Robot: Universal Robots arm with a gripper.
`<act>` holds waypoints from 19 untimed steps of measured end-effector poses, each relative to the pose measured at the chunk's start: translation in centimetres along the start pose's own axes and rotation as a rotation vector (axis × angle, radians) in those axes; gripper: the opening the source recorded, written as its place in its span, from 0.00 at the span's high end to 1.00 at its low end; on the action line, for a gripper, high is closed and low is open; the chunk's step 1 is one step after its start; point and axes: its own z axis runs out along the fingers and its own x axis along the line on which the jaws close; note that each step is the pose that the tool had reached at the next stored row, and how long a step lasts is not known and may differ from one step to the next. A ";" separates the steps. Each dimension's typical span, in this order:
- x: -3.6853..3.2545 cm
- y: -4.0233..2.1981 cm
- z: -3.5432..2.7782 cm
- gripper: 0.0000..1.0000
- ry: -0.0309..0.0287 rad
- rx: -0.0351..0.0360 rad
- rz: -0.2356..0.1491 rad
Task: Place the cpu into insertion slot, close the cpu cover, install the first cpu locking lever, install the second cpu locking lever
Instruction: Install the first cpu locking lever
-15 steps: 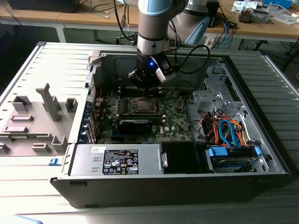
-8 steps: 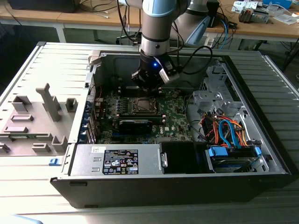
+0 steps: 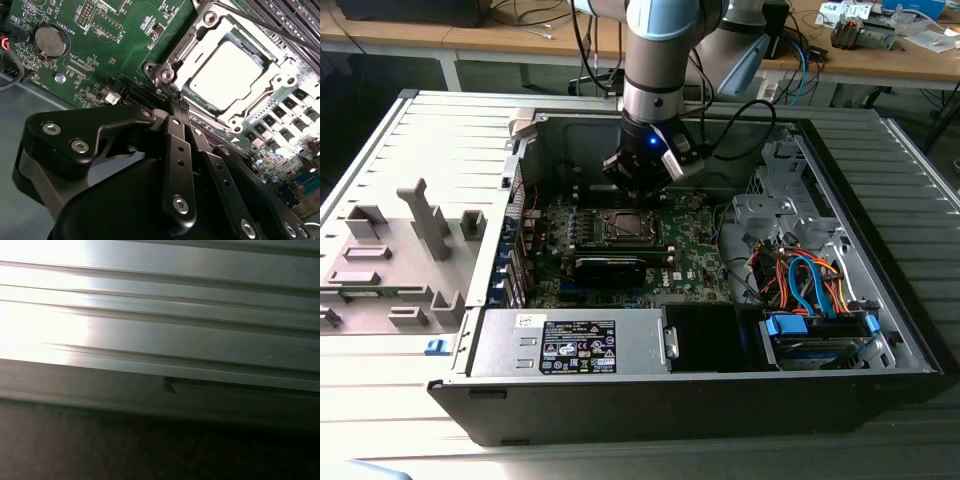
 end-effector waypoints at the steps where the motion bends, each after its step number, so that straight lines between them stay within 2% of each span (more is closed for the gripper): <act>1: 0.00 0.00 0.02 0.89 0.0002 0.0002 0.000; 7: 0.00 -0.14 0.21 0.89 -0.0002 -0.0002 0.000; 8: -0.26 -0.19 0.28 0.89 -0.0001 -0.0001 0.000; 9: -0.36 -0.20 0.29 0.89 -0.0004 -0.0035 0.000; 10: -0.35 -0.17 -0.56 0.89 -0.0021 -0.0186 0.000; 11: -0.15 -1.82 -1.27 0.89 -0.0020 -0.0185 0.000; 16: 0.01 -3.40 -1.28 0.89 -0.0021 -0.0186 -0.001; 19: 0.06 -3.81 -1.28 0.89 -0.0021 -0.0186 0.000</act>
